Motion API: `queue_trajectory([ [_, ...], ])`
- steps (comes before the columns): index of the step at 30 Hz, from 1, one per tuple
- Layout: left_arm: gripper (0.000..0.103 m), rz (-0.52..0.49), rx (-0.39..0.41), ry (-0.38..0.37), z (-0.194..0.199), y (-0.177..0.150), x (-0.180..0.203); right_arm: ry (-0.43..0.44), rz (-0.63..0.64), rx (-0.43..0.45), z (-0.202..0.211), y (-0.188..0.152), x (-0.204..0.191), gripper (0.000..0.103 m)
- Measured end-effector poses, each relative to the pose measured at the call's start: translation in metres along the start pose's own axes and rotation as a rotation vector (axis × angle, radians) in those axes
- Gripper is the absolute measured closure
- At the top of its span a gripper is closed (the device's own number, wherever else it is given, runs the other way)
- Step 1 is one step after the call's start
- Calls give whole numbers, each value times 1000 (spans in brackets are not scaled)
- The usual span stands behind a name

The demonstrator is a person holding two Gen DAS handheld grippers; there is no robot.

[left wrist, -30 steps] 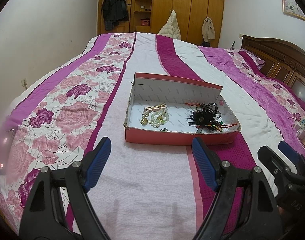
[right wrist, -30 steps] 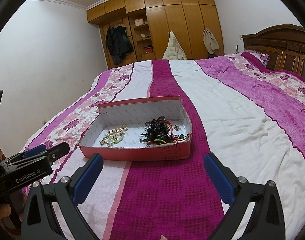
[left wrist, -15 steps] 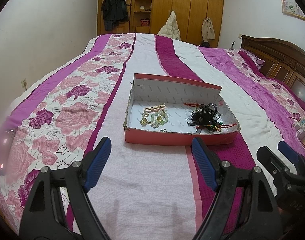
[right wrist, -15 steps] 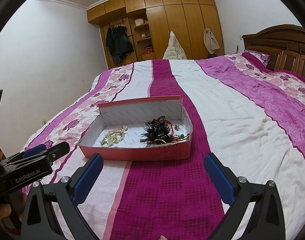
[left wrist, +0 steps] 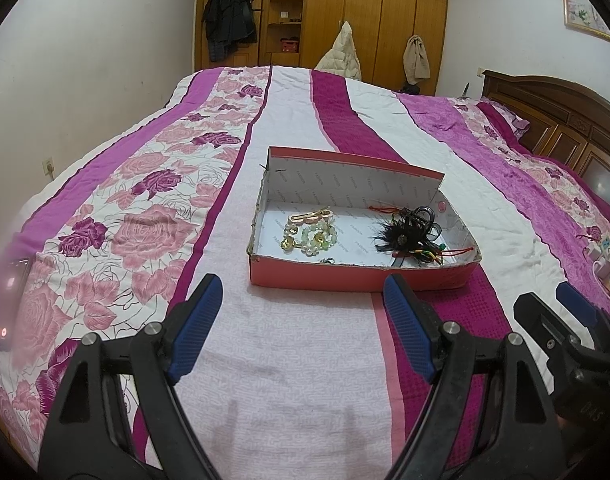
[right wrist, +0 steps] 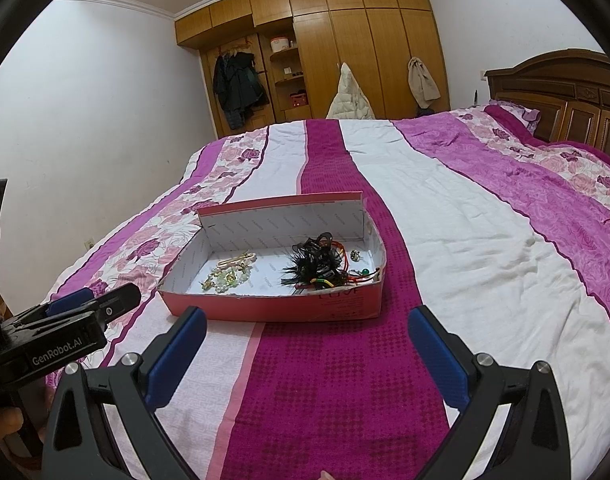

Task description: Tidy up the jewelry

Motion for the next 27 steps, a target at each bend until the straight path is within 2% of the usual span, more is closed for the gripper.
queue_trajectory([
  [27,28,0,-2,-5,1,3,2,1,-2,1,1,0,1,0],
])
Point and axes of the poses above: each gripper's, at about its wrist camera, not at the fingertips, and z roughly against the way its jaws point, x to its right, y to its top, the point moved 6 cm from there along -z, roughly the way its jaws point, and after that the axes turned 2 degrees about -x, right-handed, at the moved point
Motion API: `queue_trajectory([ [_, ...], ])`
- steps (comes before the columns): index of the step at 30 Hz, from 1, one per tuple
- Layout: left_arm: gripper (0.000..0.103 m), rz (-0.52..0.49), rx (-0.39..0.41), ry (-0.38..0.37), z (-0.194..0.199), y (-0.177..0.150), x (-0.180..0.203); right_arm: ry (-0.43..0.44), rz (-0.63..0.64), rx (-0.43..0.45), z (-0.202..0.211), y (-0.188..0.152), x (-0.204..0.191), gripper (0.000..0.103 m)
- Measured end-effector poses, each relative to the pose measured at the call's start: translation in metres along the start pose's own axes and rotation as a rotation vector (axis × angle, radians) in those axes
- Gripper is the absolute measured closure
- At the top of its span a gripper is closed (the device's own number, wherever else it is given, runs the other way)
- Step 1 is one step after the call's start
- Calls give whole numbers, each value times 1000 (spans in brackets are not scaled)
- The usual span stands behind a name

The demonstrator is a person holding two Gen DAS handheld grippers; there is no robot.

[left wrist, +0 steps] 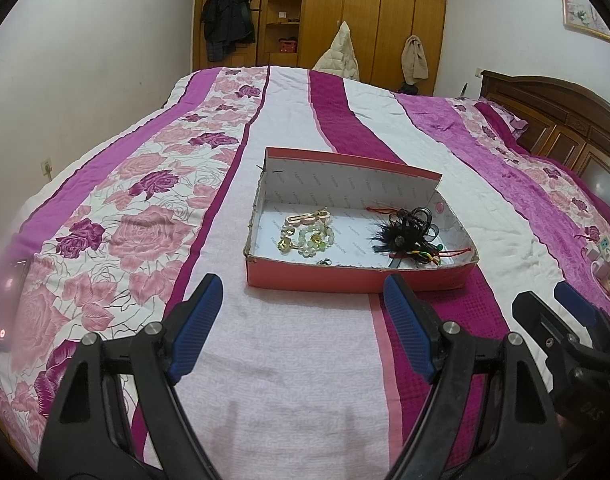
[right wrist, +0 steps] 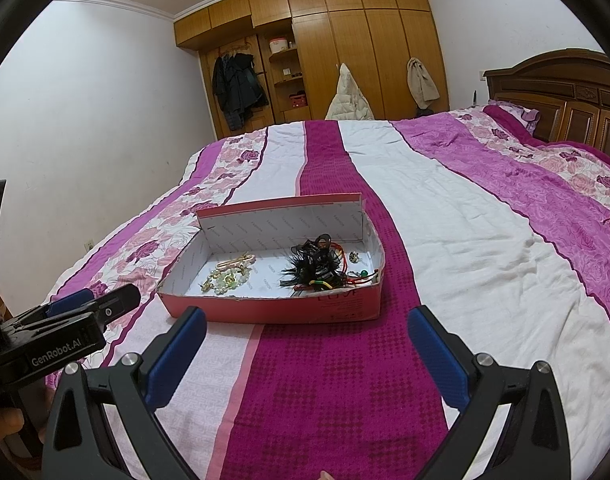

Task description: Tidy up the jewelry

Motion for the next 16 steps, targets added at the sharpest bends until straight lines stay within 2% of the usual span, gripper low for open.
queue_trajectory([
  [16,28,-1,-4,-6,0,-1,4,-1,-1,0,0,0,1,0],
])
Point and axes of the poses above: each gripper's, at about its wrist camera, not at the fingertips, and z roughly against the way its jaws point, x to its right, y to its top, the point moved 6 cm from there along -z, roughly the way its jaws point, and after that the axes turned 2 degrees about -x, right-handed, at the moved point
